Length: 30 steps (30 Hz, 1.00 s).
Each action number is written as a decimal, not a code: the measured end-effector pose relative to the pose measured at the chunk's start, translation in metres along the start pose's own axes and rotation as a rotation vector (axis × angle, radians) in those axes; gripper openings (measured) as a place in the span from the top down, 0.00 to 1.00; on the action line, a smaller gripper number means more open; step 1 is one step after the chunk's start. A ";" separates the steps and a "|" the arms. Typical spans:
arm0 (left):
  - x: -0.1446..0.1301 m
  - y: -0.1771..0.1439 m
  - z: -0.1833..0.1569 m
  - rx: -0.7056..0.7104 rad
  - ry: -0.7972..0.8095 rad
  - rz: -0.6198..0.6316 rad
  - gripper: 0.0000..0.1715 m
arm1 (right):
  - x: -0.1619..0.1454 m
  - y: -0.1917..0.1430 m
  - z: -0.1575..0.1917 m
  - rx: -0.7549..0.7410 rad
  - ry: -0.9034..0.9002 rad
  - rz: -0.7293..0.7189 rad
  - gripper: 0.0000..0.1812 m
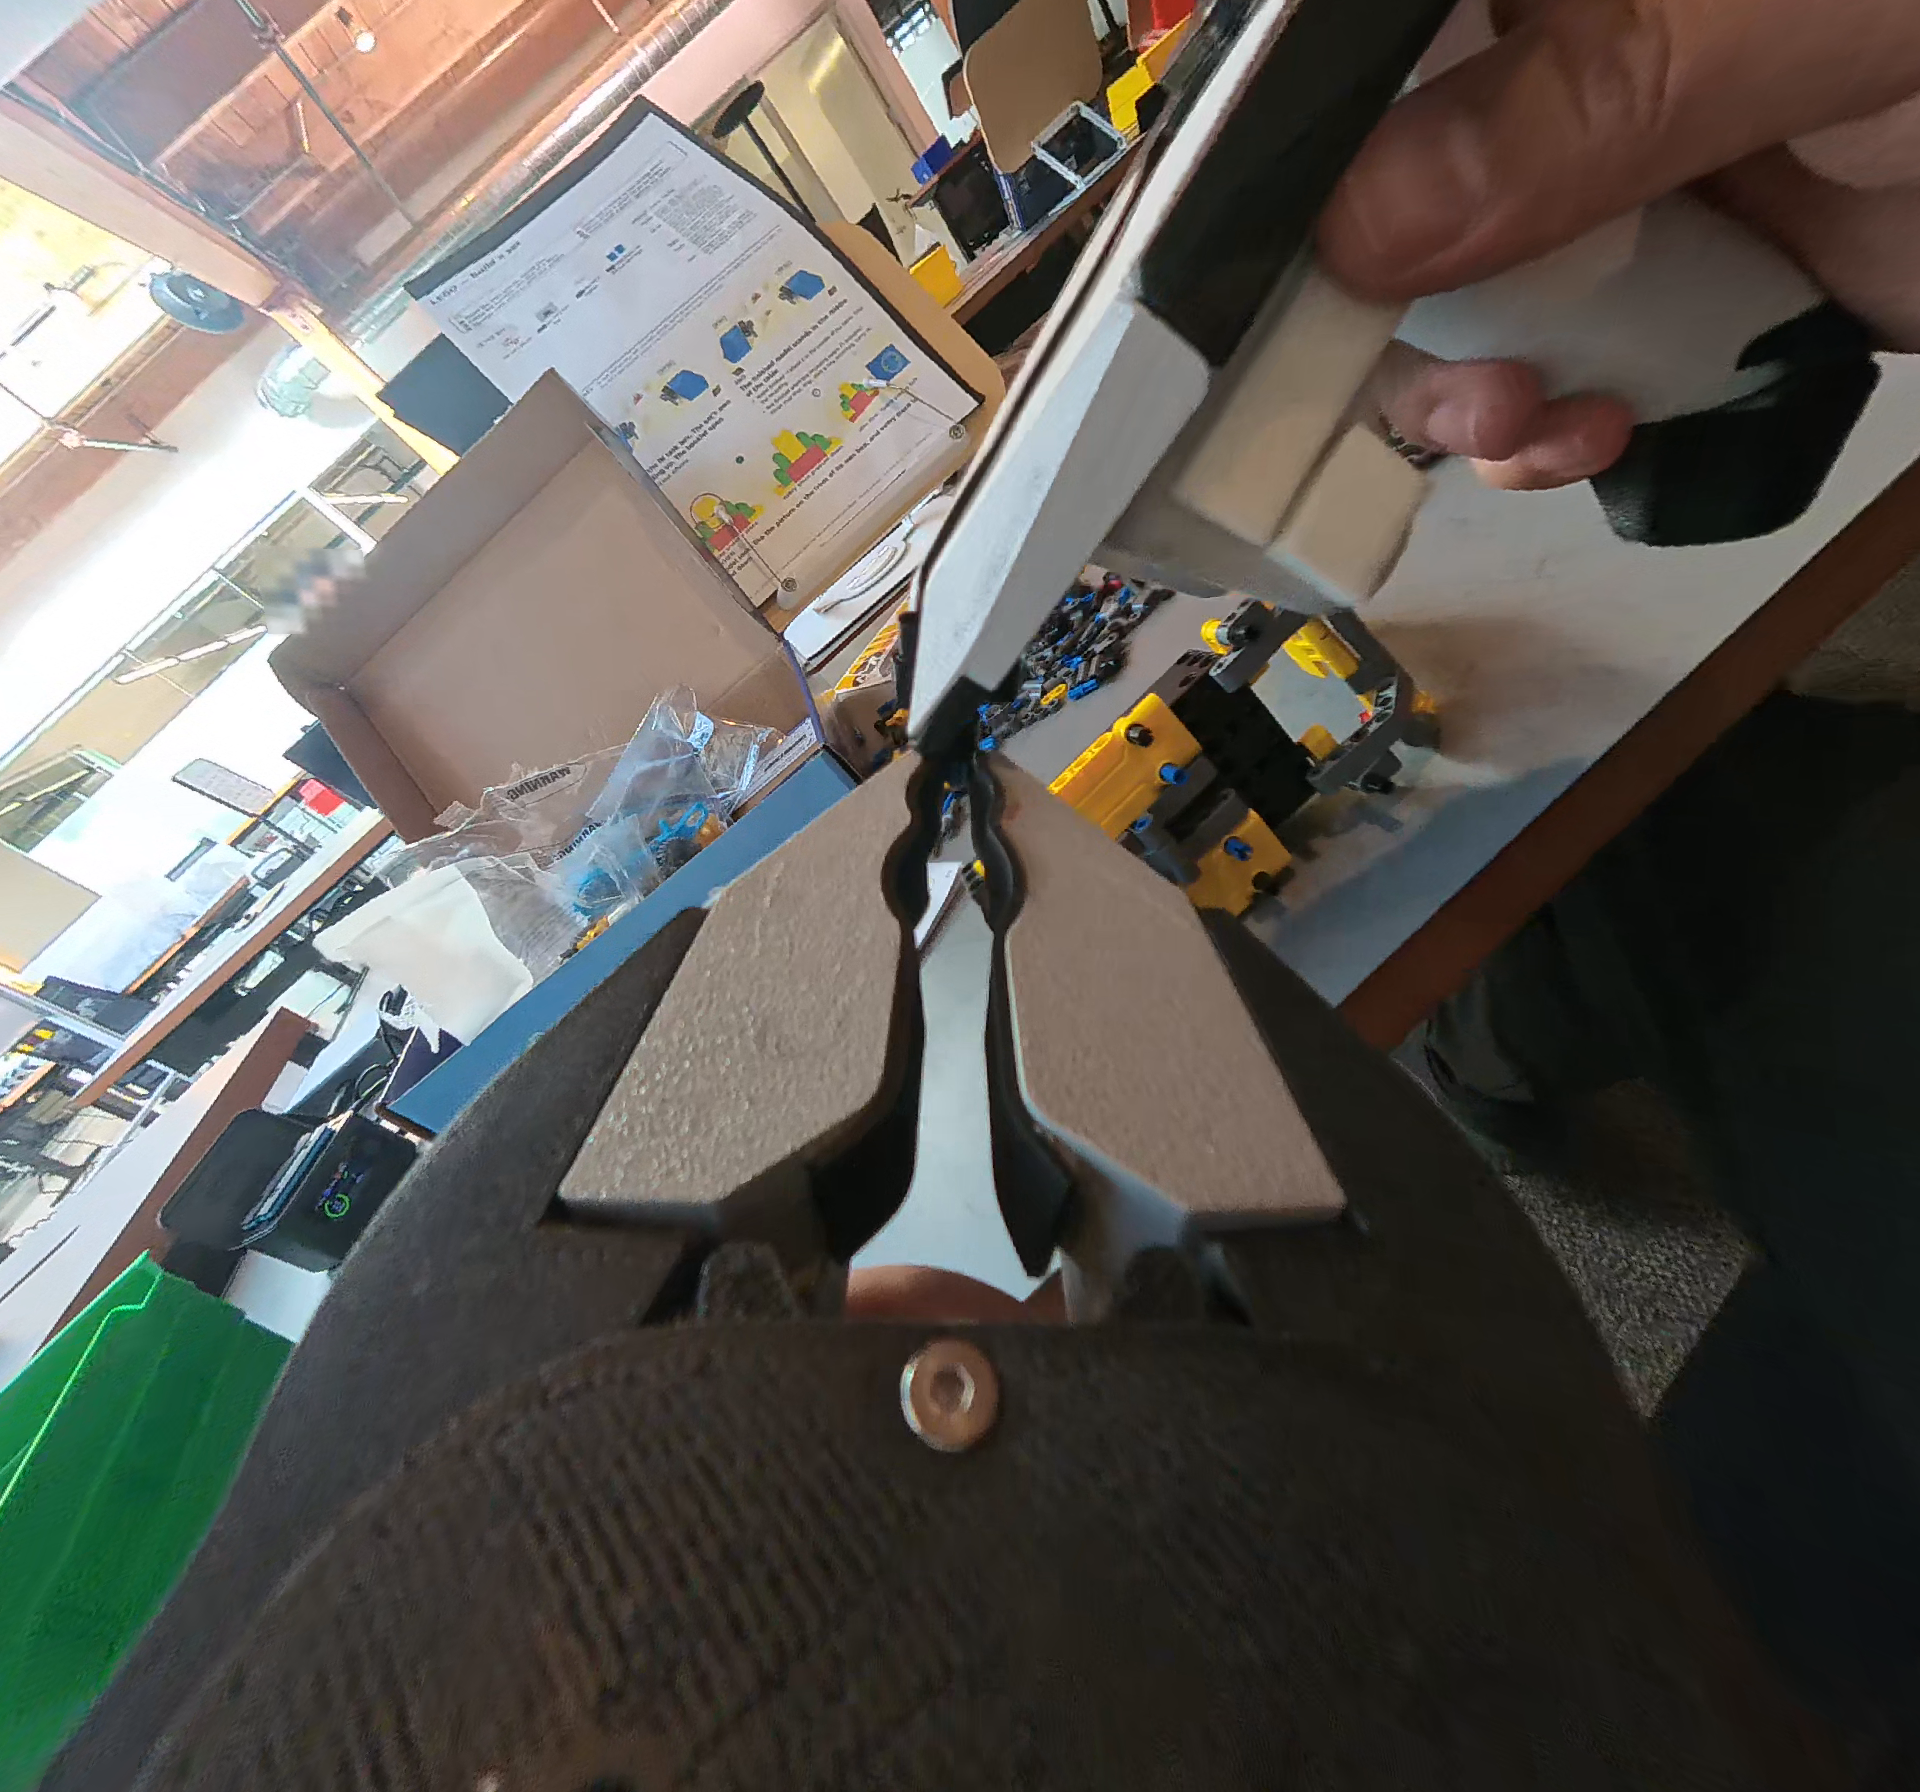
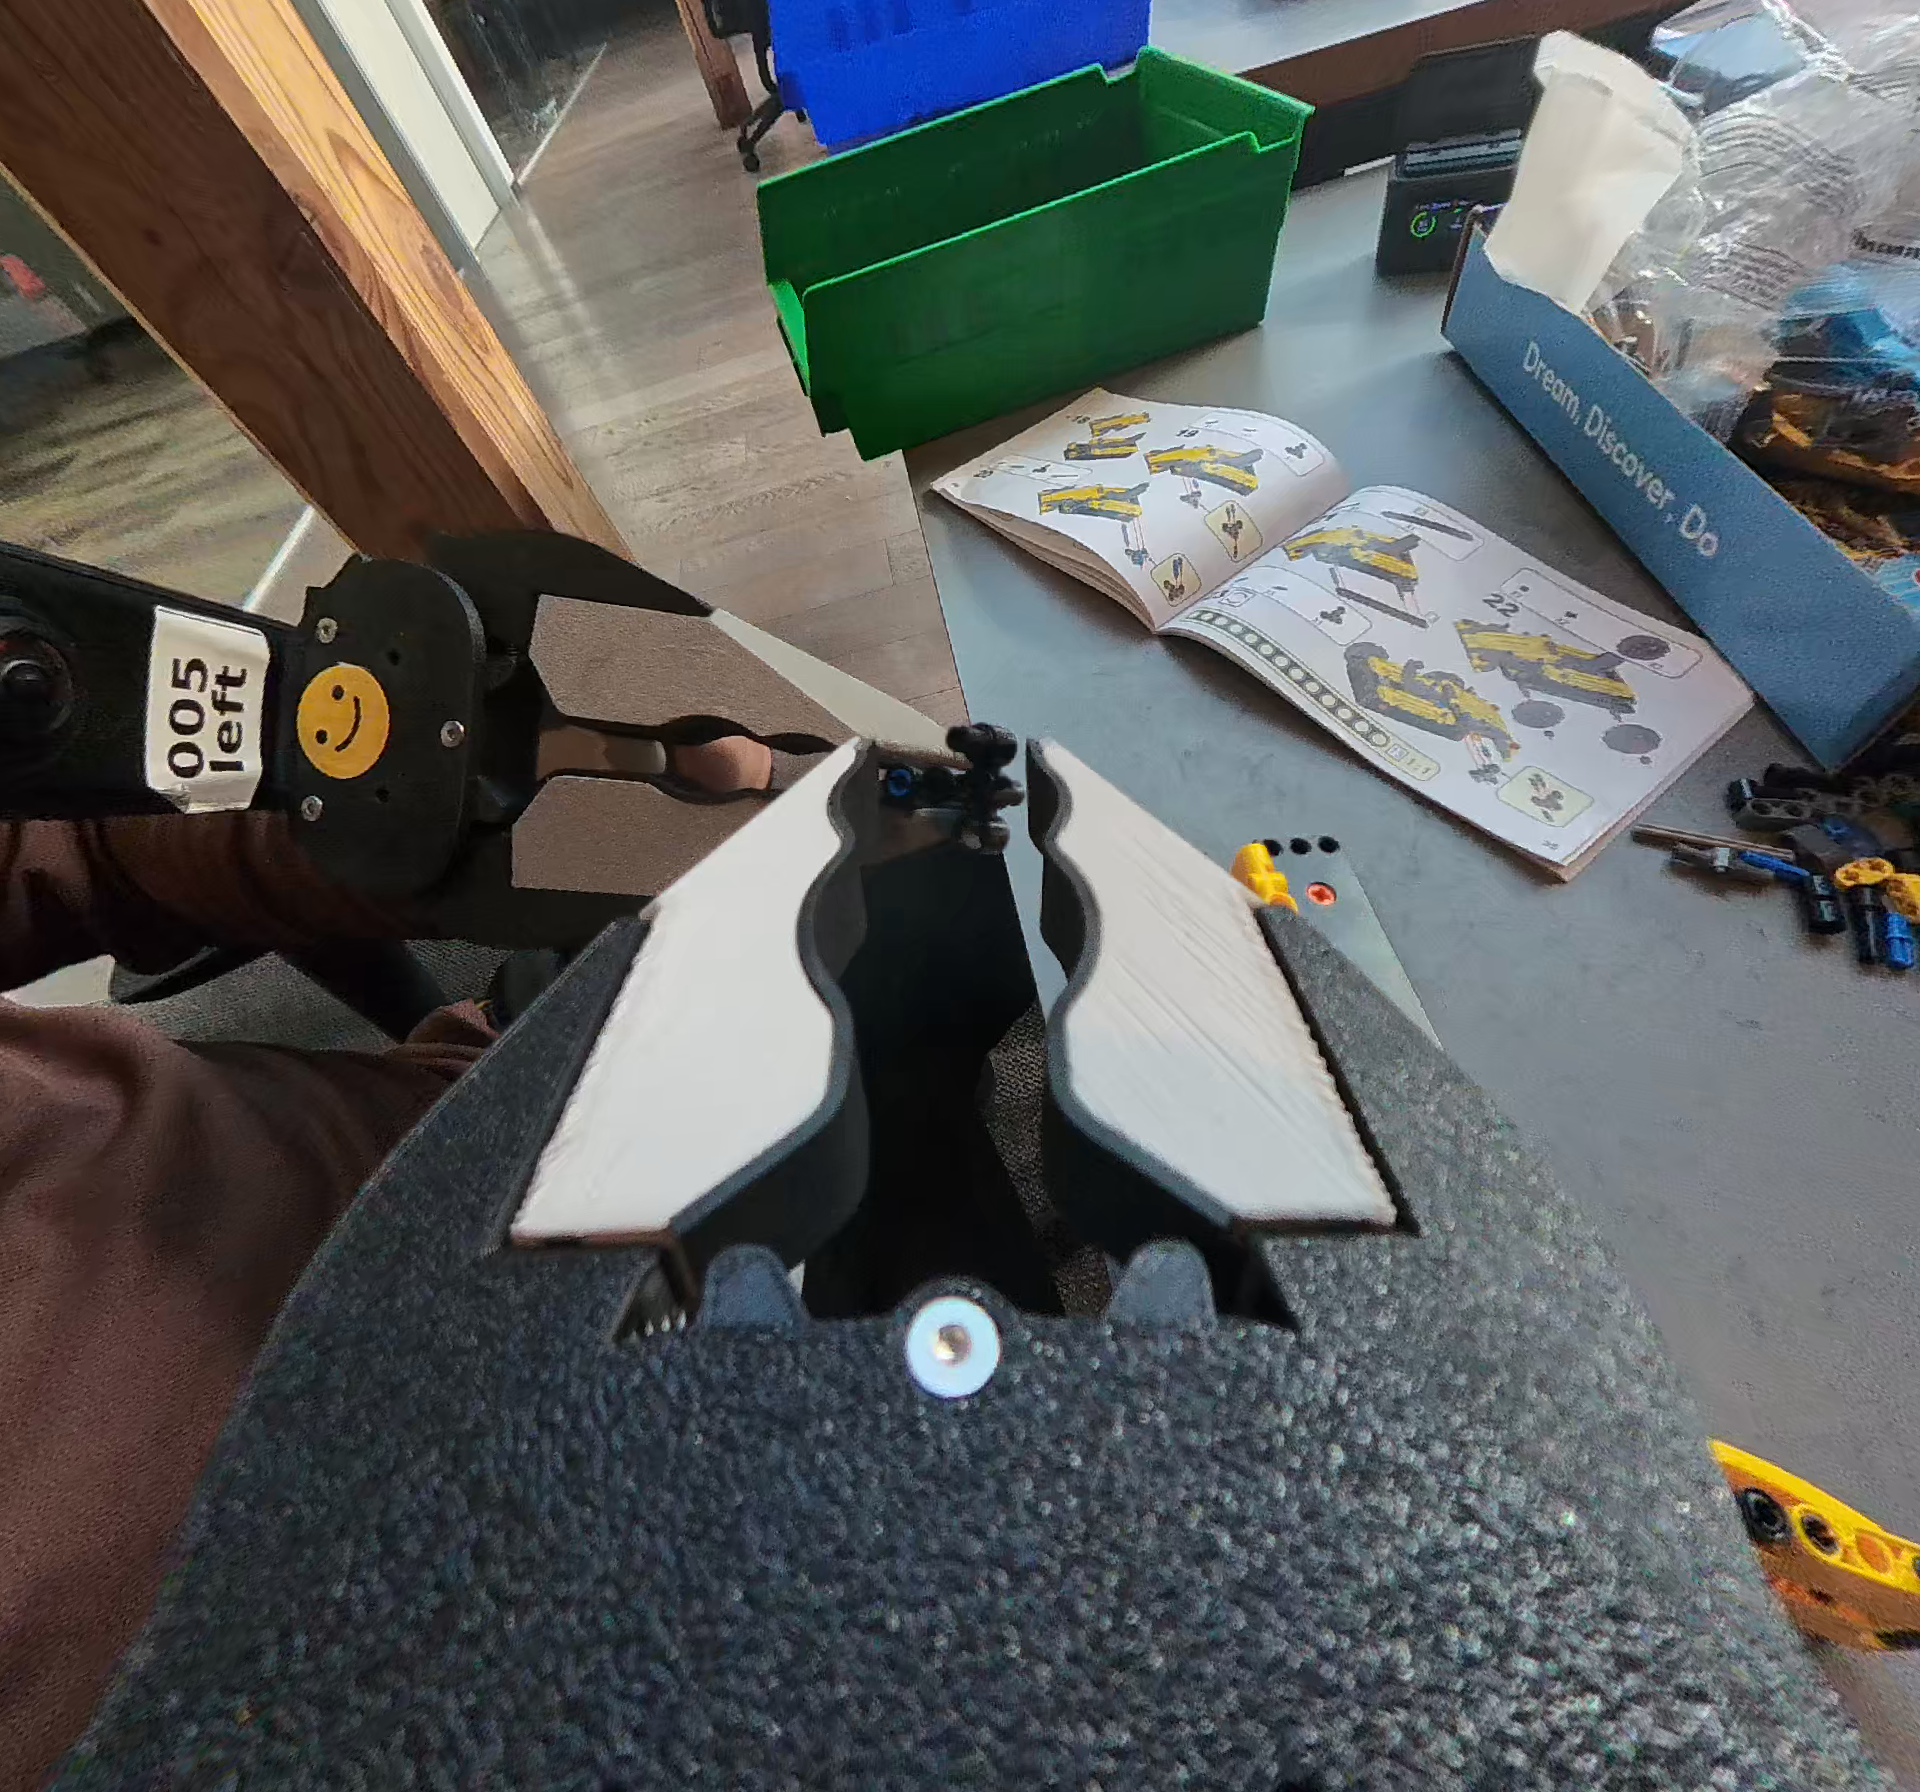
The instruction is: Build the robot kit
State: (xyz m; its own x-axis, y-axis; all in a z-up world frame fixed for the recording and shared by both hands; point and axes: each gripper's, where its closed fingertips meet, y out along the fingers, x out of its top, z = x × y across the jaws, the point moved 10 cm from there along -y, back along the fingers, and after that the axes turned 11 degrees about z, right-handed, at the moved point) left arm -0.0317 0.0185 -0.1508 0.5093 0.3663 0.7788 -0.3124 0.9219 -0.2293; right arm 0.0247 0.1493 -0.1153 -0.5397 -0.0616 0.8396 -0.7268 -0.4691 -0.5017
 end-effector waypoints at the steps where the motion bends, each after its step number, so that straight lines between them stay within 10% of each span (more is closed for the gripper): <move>1: 0.000 0.000 0.000 0.002 0.001 0.002 0.99 | 0.000 0.000 0.001 -0.006 0.002 0.002 0.87; 30: 0.006 -0.004 -0.003 -0.093 -0.074 -0.042 0.98 | 0.000 -0.012 -0.003 0.111 -0.045 0.066 0.89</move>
State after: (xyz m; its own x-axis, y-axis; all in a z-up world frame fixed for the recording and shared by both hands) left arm -0.0252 0.0173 -0.1465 0.4585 0.3201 0.8290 -0.2149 0.9451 -0.2461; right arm 0.0325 0.1579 -0.1098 -0.5632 -0.1341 0.8153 -0.6375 -0.5572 -0.5321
